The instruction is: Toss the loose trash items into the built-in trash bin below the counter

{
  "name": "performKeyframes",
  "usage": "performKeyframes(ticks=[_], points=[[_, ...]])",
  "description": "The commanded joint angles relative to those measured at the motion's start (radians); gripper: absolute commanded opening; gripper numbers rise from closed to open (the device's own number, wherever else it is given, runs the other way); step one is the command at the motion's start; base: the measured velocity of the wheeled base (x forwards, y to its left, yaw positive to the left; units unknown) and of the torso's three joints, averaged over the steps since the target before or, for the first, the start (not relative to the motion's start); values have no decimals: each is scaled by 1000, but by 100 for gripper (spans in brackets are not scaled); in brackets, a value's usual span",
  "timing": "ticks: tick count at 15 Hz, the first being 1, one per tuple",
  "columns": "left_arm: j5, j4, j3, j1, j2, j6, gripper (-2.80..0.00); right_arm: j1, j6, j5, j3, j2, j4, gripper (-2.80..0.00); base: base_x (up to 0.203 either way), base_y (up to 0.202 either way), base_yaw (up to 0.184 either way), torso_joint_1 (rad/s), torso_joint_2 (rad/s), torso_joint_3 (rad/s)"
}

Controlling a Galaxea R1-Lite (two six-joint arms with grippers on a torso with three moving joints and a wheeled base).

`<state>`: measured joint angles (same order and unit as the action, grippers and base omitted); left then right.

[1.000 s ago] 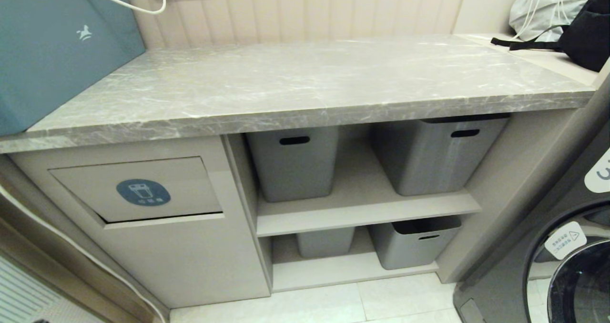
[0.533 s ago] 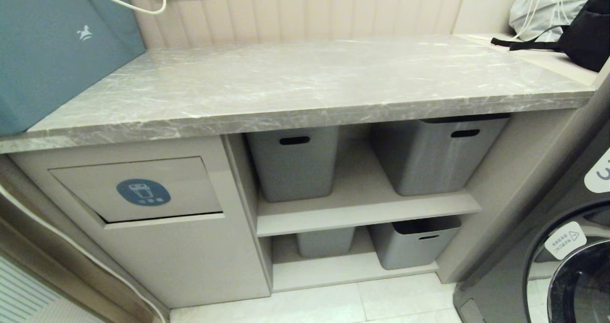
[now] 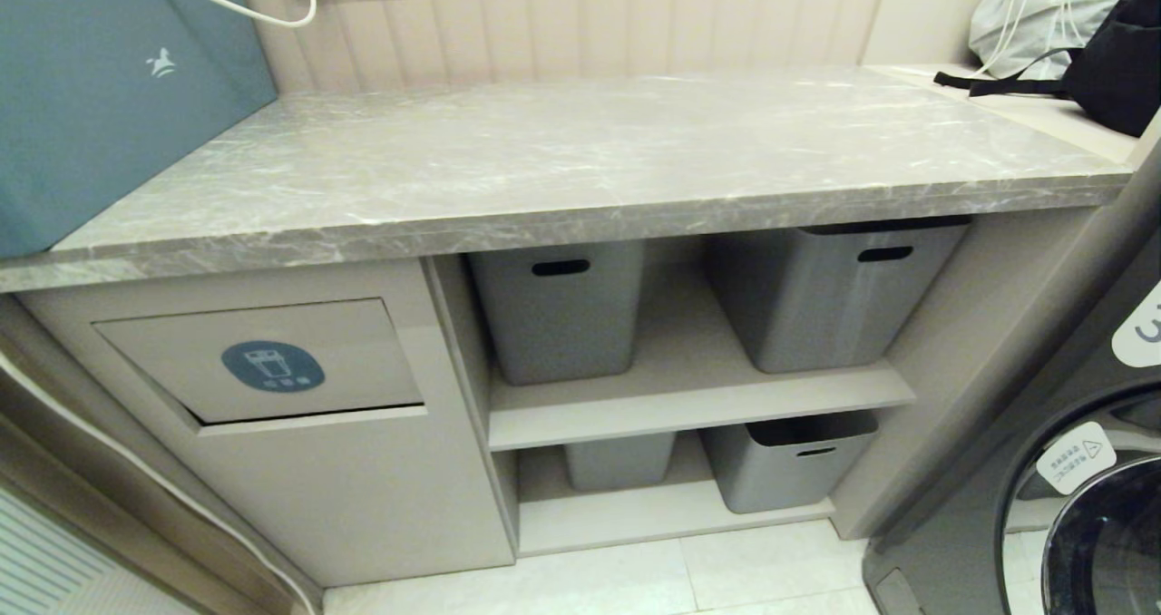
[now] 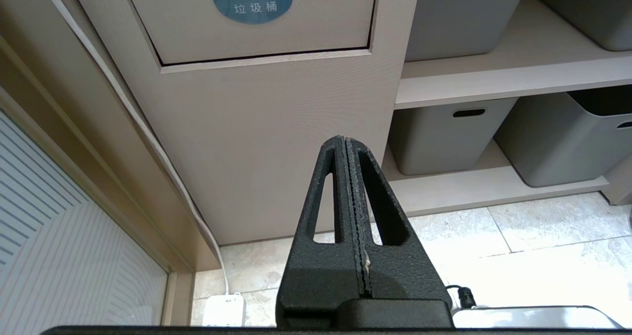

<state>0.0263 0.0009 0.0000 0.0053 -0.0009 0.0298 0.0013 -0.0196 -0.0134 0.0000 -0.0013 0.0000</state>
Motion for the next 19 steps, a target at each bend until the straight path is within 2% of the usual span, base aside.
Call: performKeyframes(ticks=[1, 19], points=[[0, 2, 2, 1, -2, -1, -280, 0, 0, 0, 0, 1, 0, -280, 0, 0, 0, 0, 0, 0], [0, 2, 2, 0, -2, -1, -280, 0, 9, 9, 0, 1, 0, -280, 0, 0, 0, 0, 0, 0]])
